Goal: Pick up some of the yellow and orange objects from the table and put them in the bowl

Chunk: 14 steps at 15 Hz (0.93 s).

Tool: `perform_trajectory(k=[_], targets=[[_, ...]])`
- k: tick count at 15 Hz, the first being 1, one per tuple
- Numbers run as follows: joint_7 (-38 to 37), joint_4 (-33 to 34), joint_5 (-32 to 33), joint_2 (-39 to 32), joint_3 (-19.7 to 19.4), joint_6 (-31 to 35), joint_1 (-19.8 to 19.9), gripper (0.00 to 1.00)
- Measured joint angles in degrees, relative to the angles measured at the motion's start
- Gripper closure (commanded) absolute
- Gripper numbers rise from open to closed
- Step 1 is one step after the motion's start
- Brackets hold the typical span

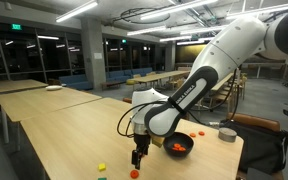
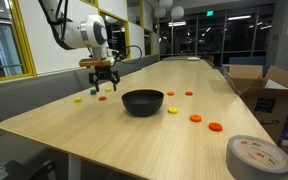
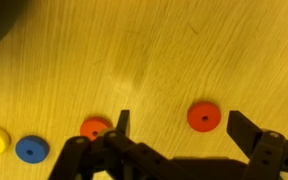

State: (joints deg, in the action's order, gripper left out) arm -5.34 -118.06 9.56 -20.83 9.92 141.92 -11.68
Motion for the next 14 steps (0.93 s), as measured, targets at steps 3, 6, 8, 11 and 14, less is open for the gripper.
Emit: perform_trajectory(k=[3,6,8,11,14], targets=[[1.5,1.9,0.0,-2.2,-0.1,0.0,0.0,0.0],[2.3,2.9,0.0,-3.7,-0.1,0.0,0.0,0.0],[3.5,3.3,-0.1,-4.6,-0.1,0.0,0.0,0.0],[5.4,4.0,-0.1,-5.9,0.0,0.0,0.0,0.0],[6.8,4.9,-0.1,-6.8,0.3,0.0,-0.1,0.0]])
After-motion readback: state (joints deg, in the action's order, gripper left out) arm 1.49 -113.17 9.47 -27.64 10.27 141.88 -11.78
